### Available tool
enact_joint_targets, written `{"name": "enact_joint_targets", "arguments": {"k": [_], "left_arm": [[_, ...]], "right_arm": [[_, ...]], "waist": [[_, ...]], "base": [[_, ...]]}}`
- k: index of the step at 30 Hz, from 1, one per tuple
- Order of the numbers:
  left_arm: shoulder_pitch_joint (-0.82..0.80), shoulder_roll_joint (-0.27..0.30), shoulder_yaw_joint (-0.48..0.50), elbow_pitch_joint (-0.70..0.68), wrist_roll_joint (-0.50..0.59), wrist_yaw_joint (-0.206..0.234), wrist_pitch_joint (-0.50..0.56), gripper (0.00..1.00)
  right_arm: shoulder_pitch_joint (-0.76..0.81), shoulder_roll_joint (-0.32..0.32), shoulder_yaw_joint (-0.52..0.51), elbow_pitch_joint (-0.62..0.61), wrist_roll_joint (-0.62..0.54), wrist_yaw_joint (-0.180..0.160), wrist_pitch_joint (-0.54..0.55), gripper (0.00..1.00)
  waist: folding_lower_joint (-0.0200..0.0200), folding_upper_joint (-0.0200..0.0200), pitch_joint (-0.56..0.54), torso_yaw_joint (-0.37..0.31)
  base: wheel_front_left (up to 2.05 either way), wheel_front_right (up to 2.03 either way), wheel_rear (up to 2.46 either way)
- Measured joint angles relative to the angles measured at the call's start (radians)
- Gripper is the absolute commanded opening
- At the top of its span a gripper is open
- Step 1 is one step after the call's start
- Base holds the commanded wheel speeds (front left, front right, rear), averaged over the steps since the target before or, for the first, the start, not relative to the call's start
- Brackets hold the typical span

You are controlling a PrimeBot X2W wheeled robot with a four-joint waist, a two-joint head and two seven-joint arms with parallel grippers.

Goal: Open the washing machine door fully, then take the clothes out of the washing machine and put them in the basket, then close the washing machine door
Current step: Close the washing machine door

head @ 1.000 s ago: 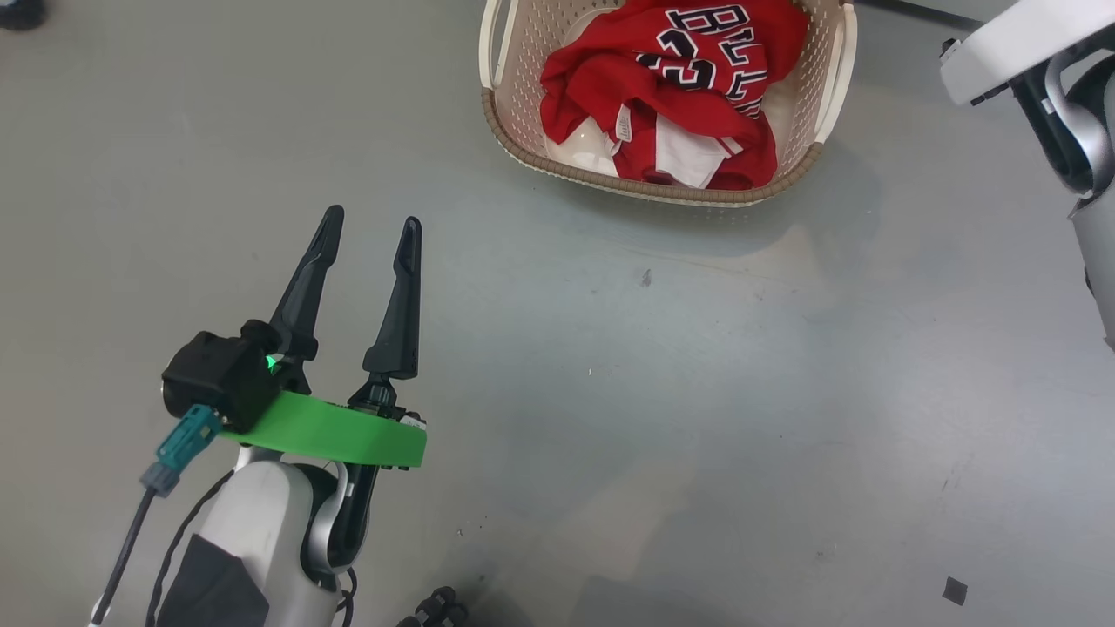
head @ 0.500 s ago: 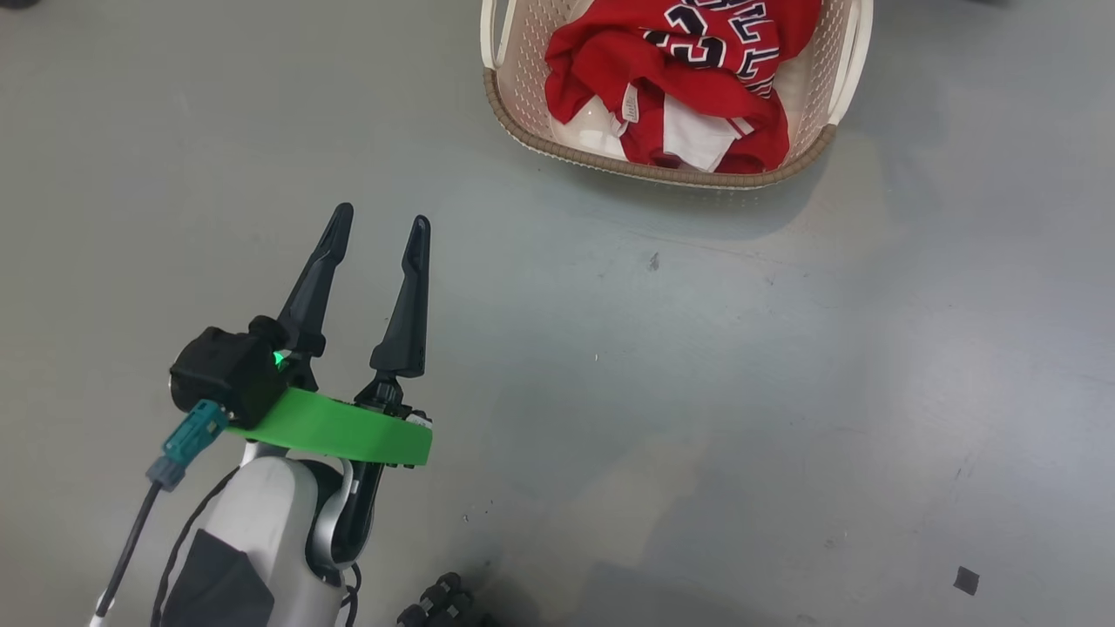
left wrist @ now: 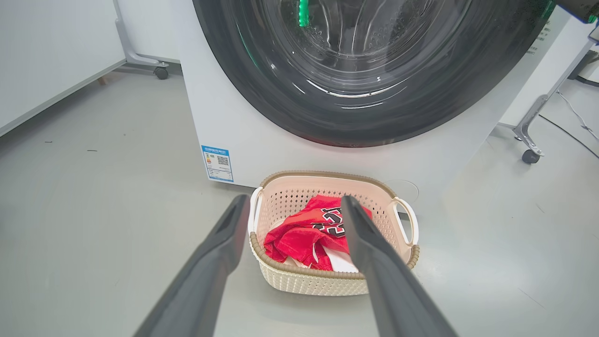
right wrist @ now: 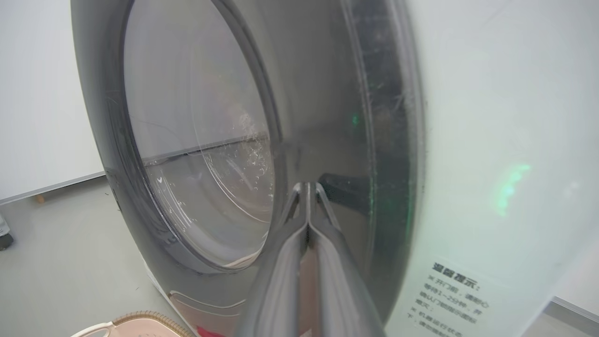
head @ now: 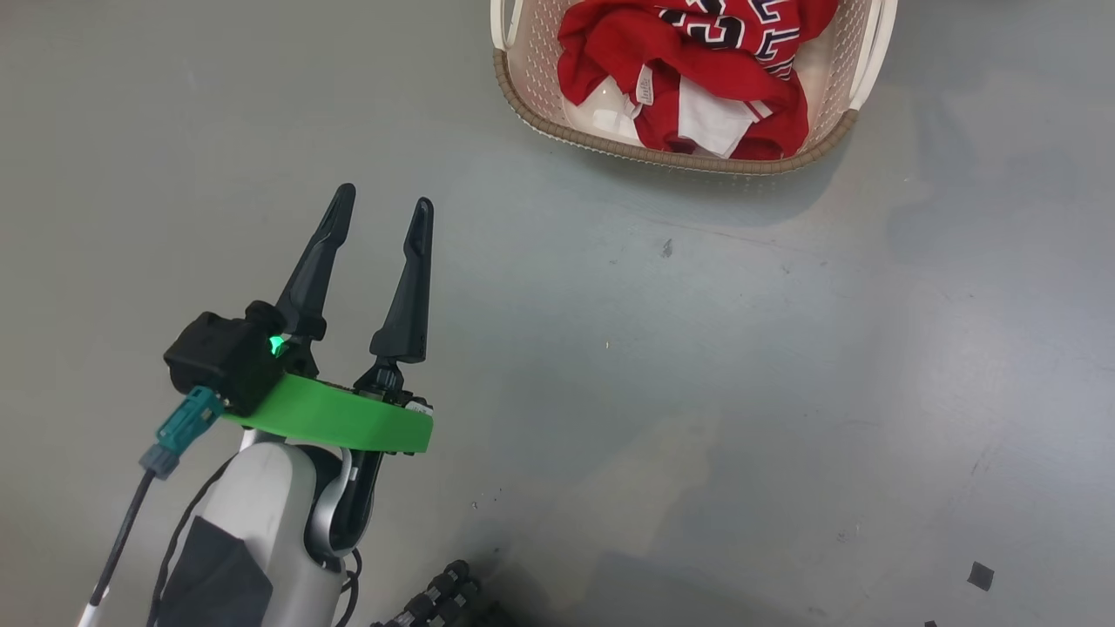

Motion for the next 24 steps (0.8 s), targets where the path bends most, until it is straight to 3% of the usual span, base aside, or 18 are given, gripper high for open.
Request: {"name": "enact_joint_targets", "arguments": {"k": [13,24], "left_arm": [[-0.015,-0.002,0.017,0.023,0.008,-0.004,0.0,1.0],[-0.016,-0.002,0.052,0.075,0.03,-0.011,0.0,1.0]], "right_arm": [[-0.001,0.02,0.022,0.081,-0.001,0.0,-0.066,0.0],[0.19,0.085,0.038,0.155,0.023,0.0,-0.143,0.0]], "waist": [[0.0,0.0,-0.022,-0.01],[0.0,0.0,-0.117,-0.039]], "base": [[0.0,0.0,0.0],[0.0,0.0,0.0]]}}
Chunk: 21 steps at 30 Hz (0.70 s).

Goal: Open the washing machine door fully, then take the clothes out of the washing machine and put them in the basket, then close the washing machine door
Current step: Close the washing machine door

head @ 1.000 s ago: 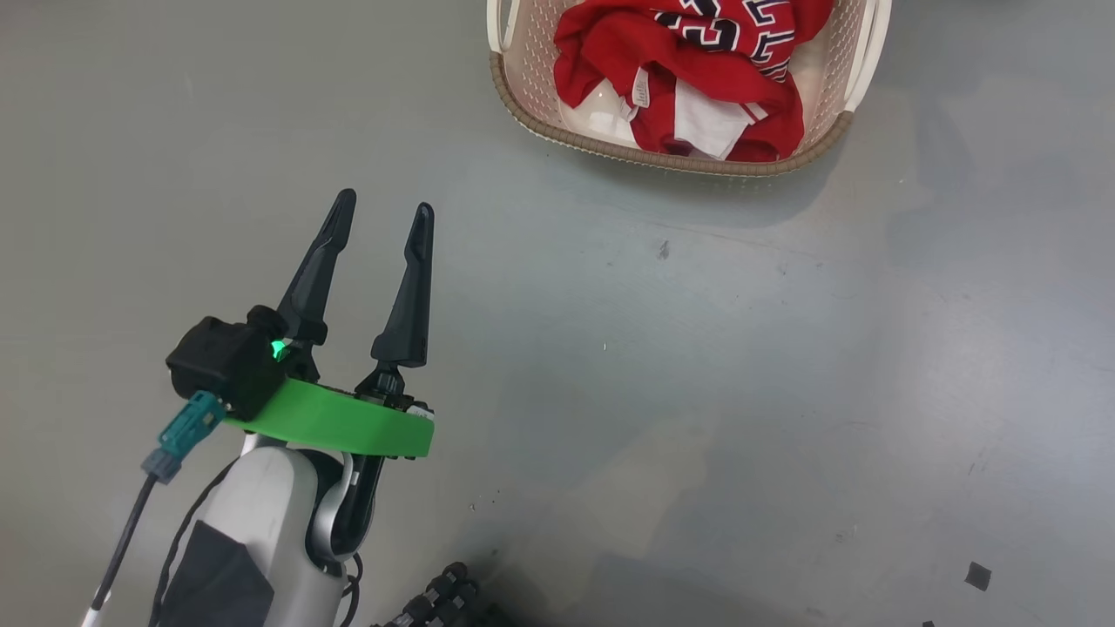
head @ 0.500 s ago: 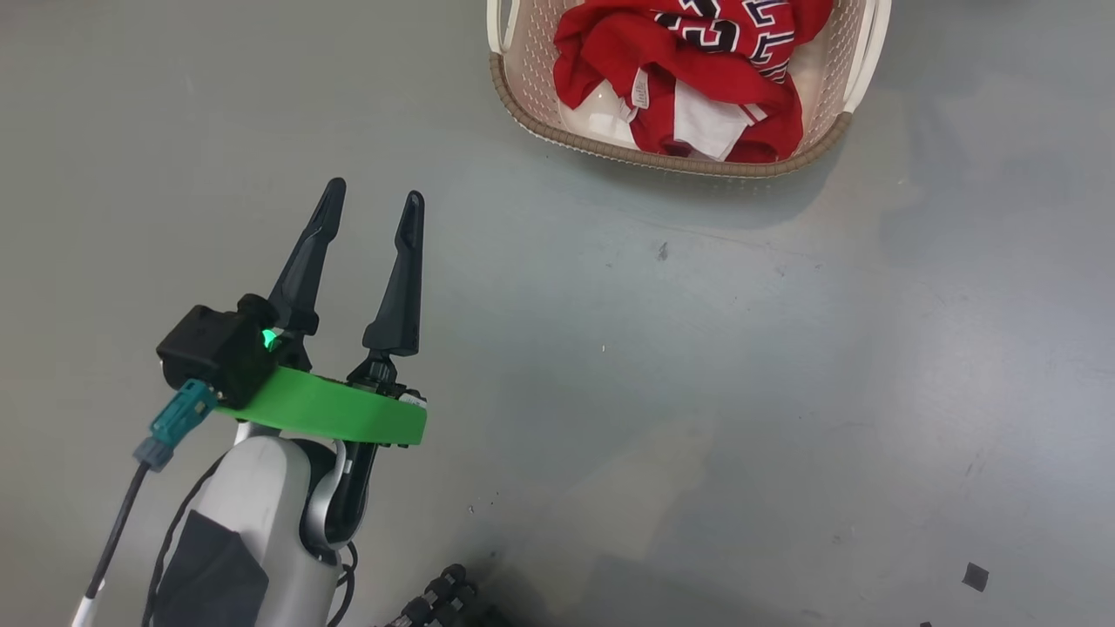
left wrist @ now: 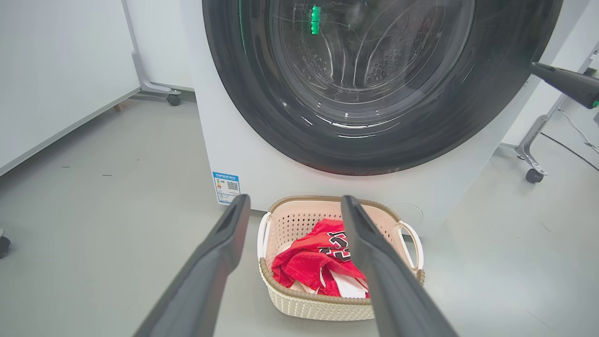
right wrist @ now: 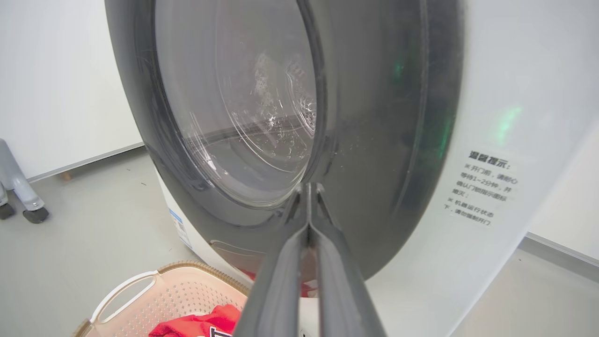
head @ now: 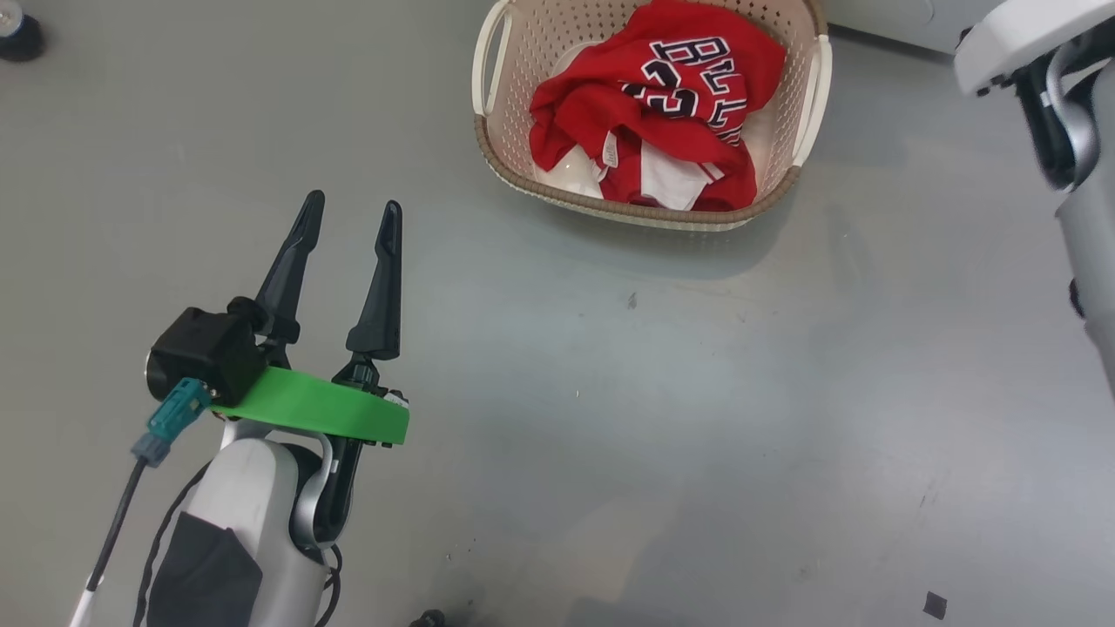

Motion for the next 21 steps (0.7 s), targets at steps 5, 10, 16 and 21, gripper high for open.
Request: {"name": "enact_joint_targets", "arguments": {"k": [5,10,16,21], "left_arm": [[0.003,0.0,0.001,0.025,0.02,-0.002,0.0,1.0],[0.026,0.0,0.024,0.045,0.033,-0.002,0.0,1.0],[0.069,0.004,0.058,0.068,0.033,-0.002,0.0,1.0],[0.117,0.005,0.091,0.092,0.021,-0.004,0.0,1.0]], "right_arm": [[0.091,0.053,-0.005,0.006,0.041,0.0,-0.009,0.0],[0.181,0.086,-0.029,0.003,0.073,-0.001,-0.013,0.0],[0.305,0.123,-0.091,-0.012,0.132,-0.02,-0.016,0.0],[0.379,0.125,-0.151,-0.065,0.159,-0.036,-0.016,0.0]], "waist": [[0.0,0.0,-0.06,-0.027],[0.0,0.0,-0.123,-0.06],[0.0,0.0,-0.203,-0.106],[0.0,0.0,-0.271,-0.146]], "base": [[0.0,0.0,0.0],[0.0,0.0,0.0],[0.0,0.0,0.0],[0.0,0.0,0.0]]}}
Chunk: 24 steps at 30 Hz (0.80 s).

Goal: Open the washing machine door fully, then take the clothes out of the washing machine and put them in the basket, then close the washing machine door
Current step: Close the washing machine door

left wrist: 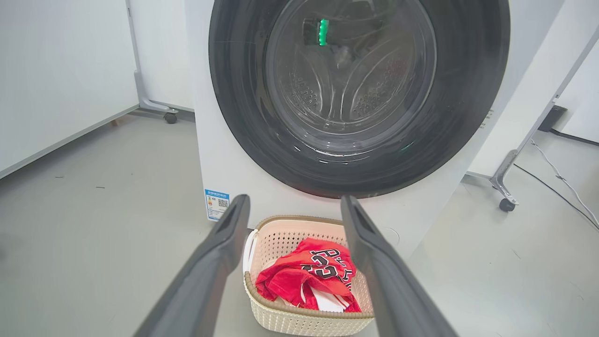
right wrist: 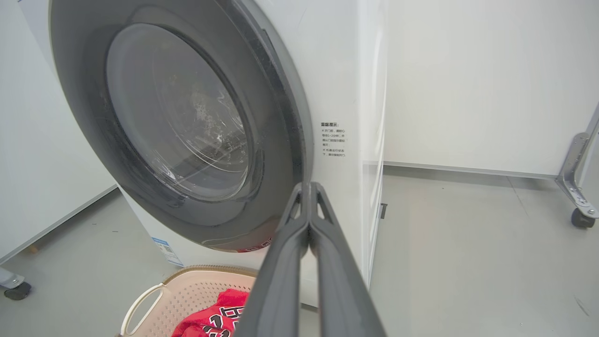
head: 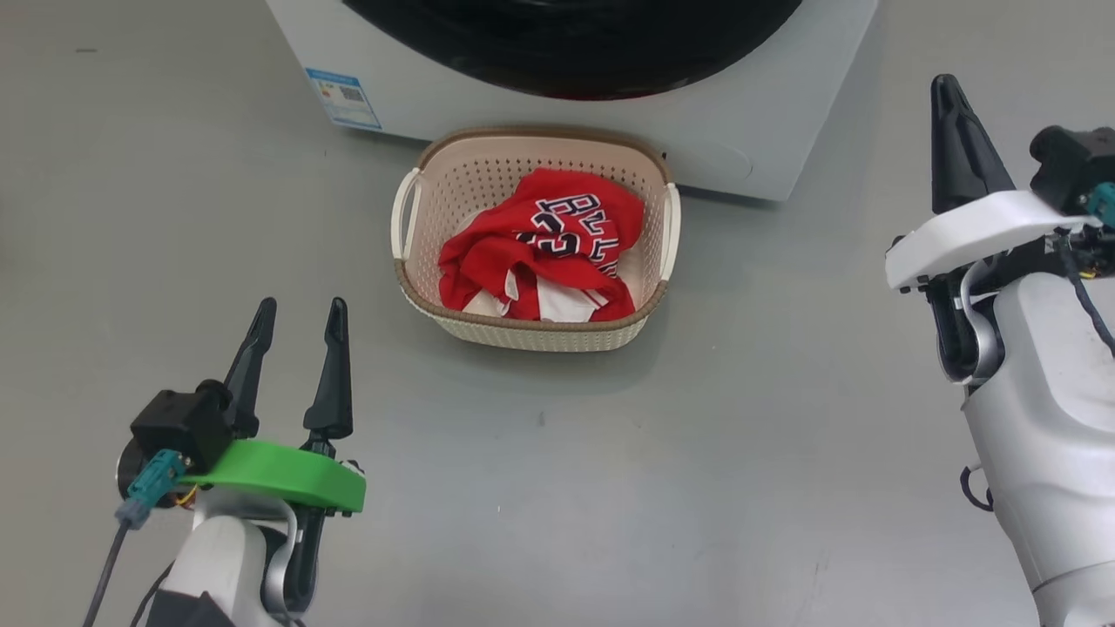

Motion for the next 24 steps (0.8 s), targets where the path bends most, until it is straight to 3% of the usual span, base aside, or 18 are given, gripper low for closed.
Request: {"name": "enact_joint_targets", "arguments": {"k": [14,24], "left_arm": [[0.112,0.009,0.038,0.035,-0.018,0.0,0.0,1.0],[0.166,0.011,0.058,0.034,-0.017,0.0,0.0,1.0]], "right_arm": [[0.262,0.042,-0.065,-0.085,0.018,-0.01,0.0,0.0],[0.382,0.075,-0.085,-0.159,0.02,-0.018,0.0,0.0]], "waist": [[0.0,0.0,-0.181,-0.108],[0.0,0.0,-0.248,-0.172]], "base": [[0.0,0.0,0.0],[0.0,0.0,0.0]]}}
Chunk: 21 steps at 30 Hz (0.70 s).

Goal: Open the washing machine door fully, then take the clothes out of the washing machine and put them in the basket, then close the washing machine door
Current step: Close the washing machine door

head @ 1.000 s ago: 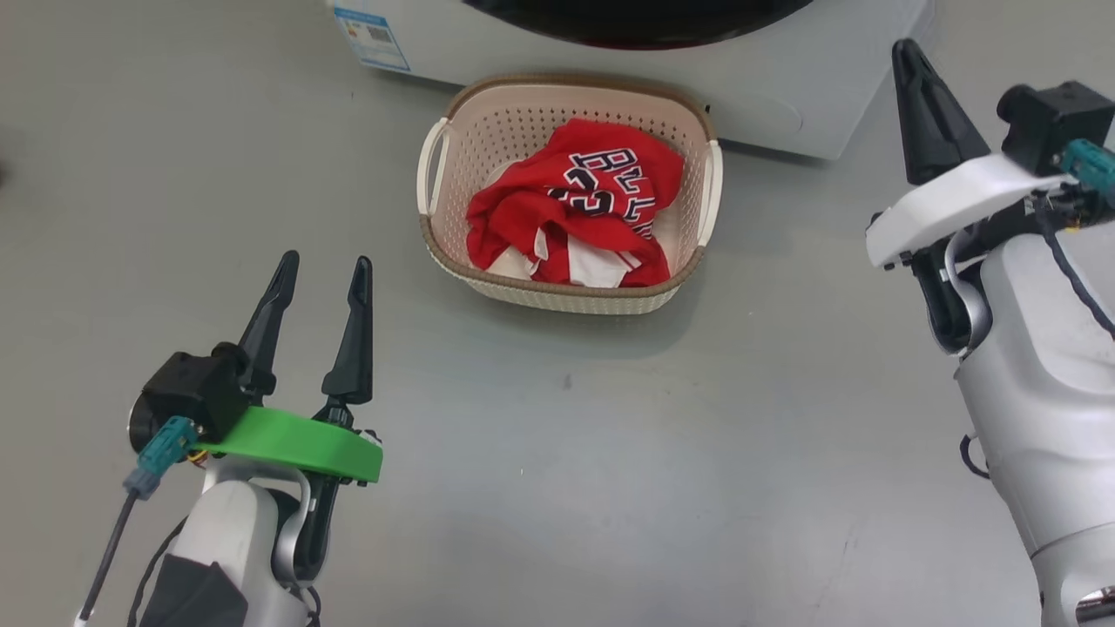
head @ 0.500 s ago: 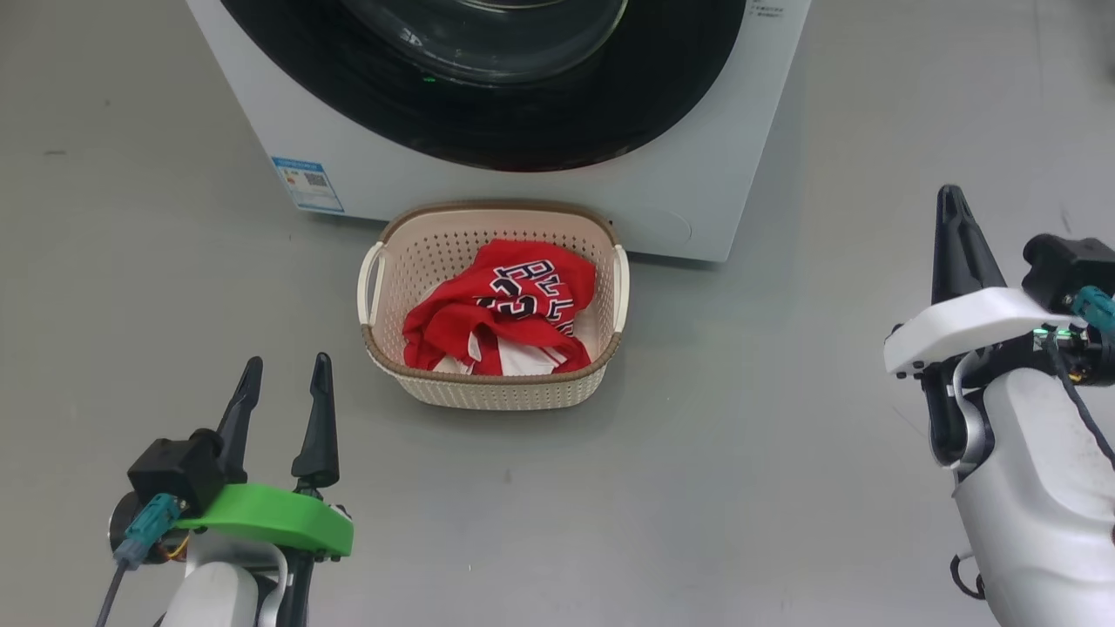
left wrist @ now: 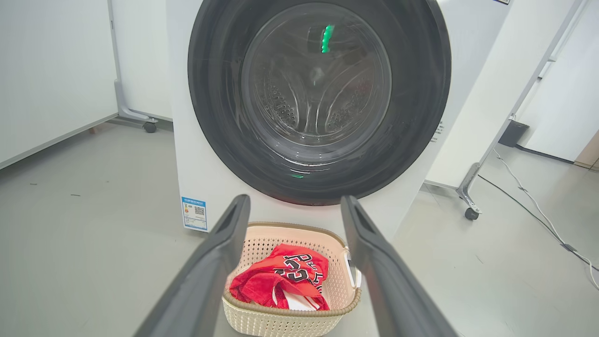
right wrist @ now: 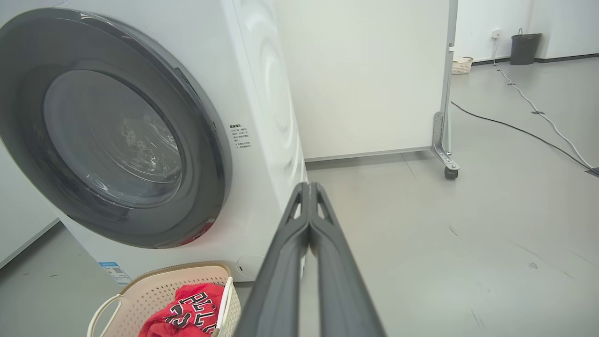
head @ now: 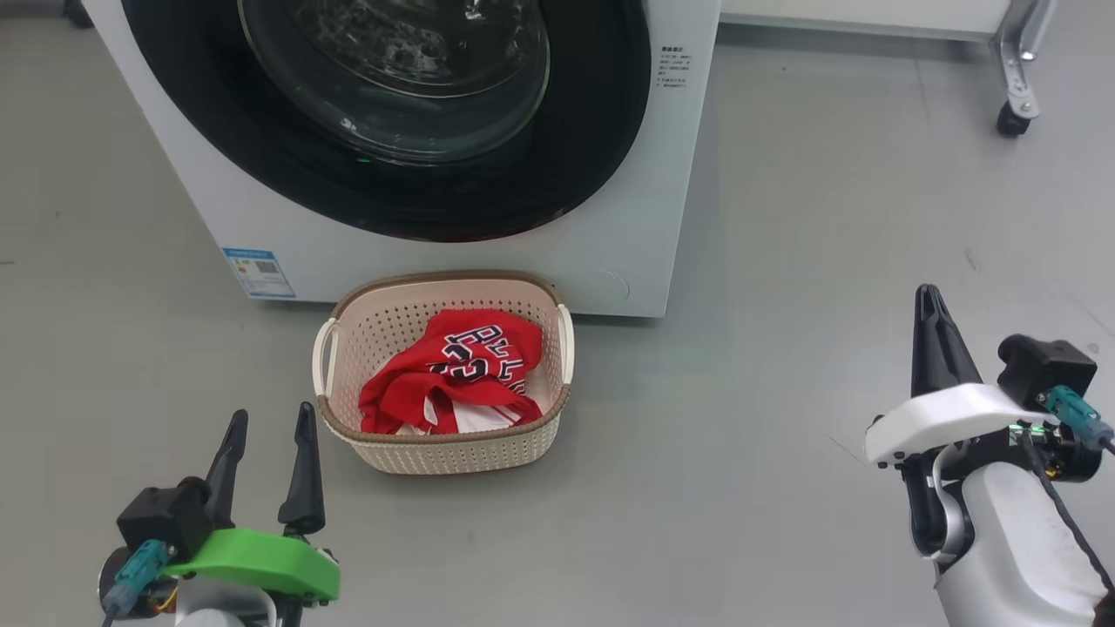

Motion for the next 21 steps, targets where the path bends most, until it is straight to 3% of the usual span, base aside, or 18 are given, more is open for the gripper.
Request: {"name": "enact_joint_targets", "arguments": {"k": [6,8,21], "left_arm": [[0.022,0.001,0.009,-0.003,0.001,0.0,0.0,1.0],[0.022,0.001,0.009,-0.008,0.002,0.0,0.0,1.0],[0.048,0.001,0.006,-0.003,0.008,0.0,0.0,1.0]], "right_arm": [[0.057,0.001,0.0,-0.04,-0.012,-0.005,0.0,0.0],[0.073,0.001,-0.004,-0.056,-0.017,-0.01,0.0,1.0],[0.143,0.005,0.009,-0.124,-0.075,-0.019,0.0,1.0]], "waist": [[0.0,-0.0001,-0.02,-0.022],[0.0,0.0,-0.023,-0.025],[0.0,0.0,-0.024,-0.02]], "base": [[0.0,0.0,0.0],[0.0,0.0,0.0],[0.0,0.0,0.0]]}}
